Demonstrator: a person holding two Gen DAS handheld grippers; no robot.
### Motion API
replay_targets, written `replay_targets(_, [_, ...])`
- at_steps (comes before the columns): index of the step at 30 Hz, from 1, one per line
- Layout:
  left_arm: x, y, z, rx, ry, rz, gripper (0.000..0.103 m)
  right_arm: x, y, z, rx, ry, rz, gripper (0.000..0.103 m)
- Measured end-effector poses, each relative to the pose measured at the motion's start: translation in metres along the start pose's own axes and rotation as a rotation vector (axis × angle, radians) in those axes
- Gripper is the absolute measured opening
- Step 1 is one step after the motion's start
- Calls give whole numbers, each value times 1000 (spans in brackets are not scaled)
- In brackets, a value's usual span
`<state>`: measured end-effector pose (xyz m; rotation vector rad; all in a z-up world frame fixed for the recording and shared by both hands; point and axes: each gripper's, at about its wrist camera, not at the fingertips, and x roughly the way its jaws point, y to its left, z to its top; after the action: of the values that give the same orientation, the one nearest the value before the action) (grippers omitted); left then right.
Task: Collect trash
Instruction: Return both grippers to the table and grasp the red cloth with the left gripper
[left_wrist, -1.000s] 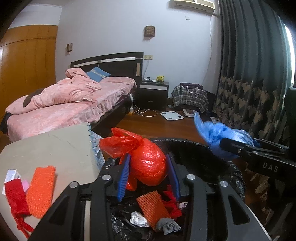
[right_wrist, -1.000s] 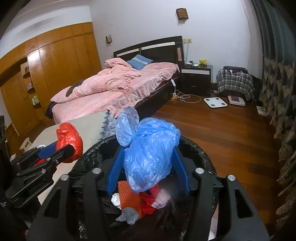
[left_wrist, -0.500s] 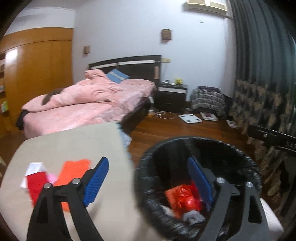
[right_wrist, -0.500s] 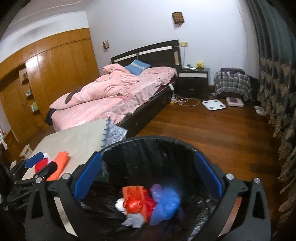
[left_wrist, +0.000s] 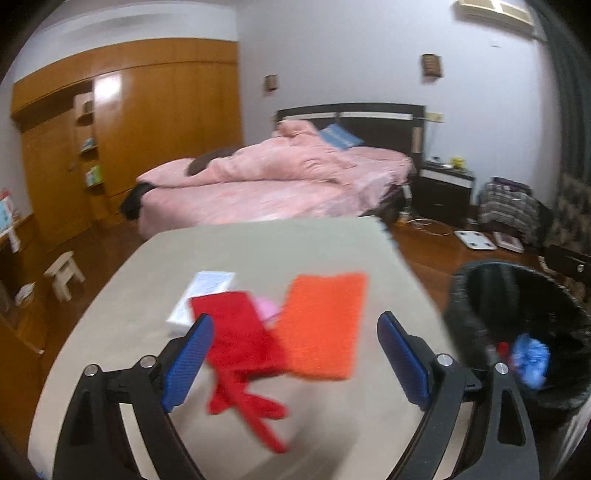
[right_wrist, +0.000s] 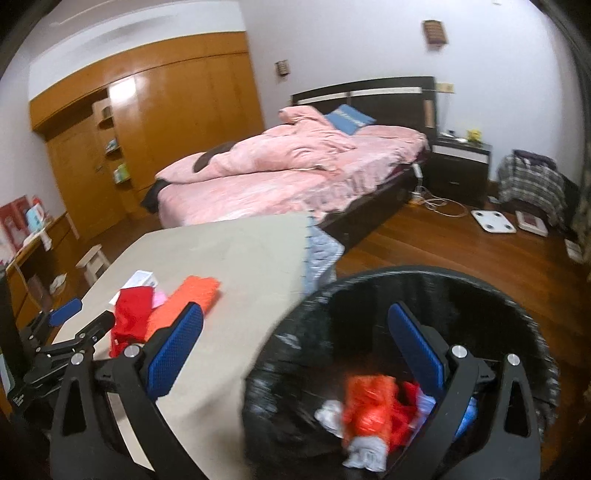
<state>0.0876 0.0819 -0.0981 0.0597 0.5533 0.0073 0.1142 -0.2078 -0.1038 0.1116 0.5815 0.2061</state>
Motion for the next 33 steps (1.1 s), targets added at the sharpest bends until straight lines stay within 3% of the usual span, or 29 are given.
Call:
replay_targets(8, [23, 42, -10, -65, 43, 56, 78, 43, 53, 4, -77, 32, 58, 97])
replay_targets(25, [69, 39, -21, -121, 148, -5, 56, 86, 78, -1, -124, 85, 66, 97])
replay_targets(29, [80, 35, -23, -110, 197, -11, 41, 93, 80, -2, -127, 95, 64, 97])
replay_targets(33, [89, 33, -25, -107, 241, -16, 18, 99, 84, -5, -136, 107, 67, 97])
